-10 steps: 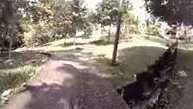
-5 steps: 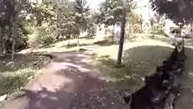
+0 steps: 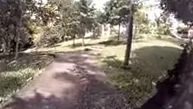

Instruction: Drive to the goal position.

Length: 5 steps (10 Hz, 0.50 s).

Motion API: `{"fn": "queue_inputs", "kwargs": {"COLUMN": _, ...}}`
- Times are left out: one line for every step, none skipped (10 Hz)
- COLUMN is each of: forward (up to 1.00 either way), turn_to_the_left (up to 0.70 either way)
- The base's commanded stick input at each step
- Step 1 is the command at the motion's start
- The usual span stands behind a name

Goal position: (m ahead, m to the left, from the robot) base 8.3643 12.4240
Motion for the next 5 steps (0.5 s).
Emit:
{"fn": "queue_inputs", "kwargs": {"forward": 0.45, "turn_to_the_left": 0.00}}
{"fn": "queue_inputs", "kwargs": {"forward": 0.45, "turn_to_the_left": 0.00}}
{"fn": "queue_inputs", "kwargs": {"forward": 0.45, "turn_to_the_left": 0.00}}
{"fn": "queue_inputs", "kwargs": {"forward": 0.45, "turn_to_the_left": 0.00}}
{"fn": "queue_inputs", "kwargs": {"forward": 0.45, "turn_to_the_left": 0.00}}
